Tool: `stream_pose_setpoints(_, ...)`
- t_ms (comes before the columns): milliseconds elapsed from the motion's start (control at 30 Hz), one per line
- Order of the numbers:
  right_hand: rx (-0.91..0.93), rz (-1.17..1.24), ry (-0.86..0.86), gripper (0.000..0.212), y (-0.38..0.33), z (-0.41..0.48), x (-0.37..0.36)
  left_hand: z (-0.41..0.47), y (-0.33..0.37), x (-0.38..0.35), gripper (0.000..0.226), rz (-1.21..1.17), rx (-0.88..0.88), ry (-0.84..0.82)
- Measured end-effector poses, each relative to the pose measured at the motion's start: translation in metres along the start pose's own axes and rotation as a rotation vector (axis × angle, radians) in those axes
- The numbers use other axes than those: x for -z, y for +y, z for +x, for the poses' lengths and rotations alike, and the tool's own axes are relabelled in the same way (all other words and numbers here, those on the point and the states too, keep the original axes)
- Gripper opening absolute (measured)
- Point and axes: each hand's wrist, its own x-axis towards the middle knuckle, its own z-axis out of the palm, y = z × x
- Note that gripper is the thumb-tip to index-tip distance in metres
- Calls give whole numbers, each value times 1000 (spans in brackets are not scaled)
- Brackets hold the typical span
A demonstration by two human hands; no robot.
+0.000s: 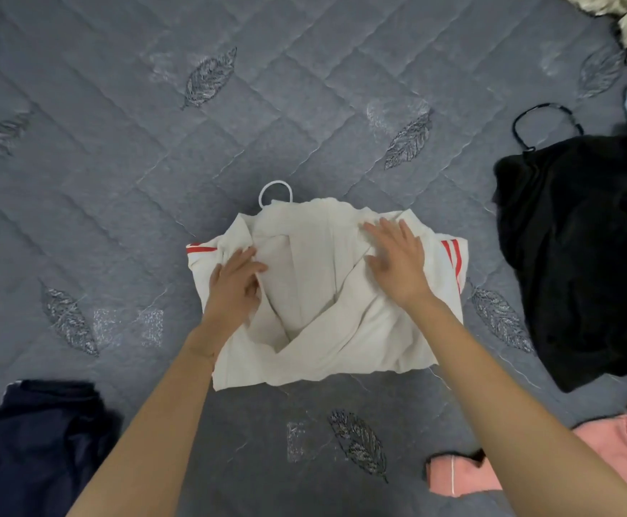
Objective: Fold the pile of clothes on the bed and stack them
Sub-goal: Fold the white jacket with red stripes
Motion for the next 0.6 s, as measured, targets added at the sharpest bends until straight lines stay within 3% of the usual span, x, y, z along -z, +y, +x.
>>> stream_pose_setpoints(100,69,-74,-112,42,0,8,-4,9,-7,8,22,2,-50,-34)
stream_pose_setpoints(167,112,-69,-79,35,1,12,-2,16,-9,12,12,-6,-95,-3)
stream_pose_setpoints(233,146,-100,-58,30,5,17,5,18,-9,13,17,-82,-113,66)
stream_pose_setpoints(333,196,-161,-135,27,12,24,14,19,-3,16,27,-410,29,167)
stream_pose_setpoints(400,227,-162,-124,21,13,29,15,22,-1,18,11,-502,159,259)
stream_pose_setpoints(467,206,-151,-58,21,11,33,13,30,-3,20,9,-491,240,381)
stream_pose_setpoints(600,2,-88,245,20,12,41,18,44,-4,29,17,-330,296,563)
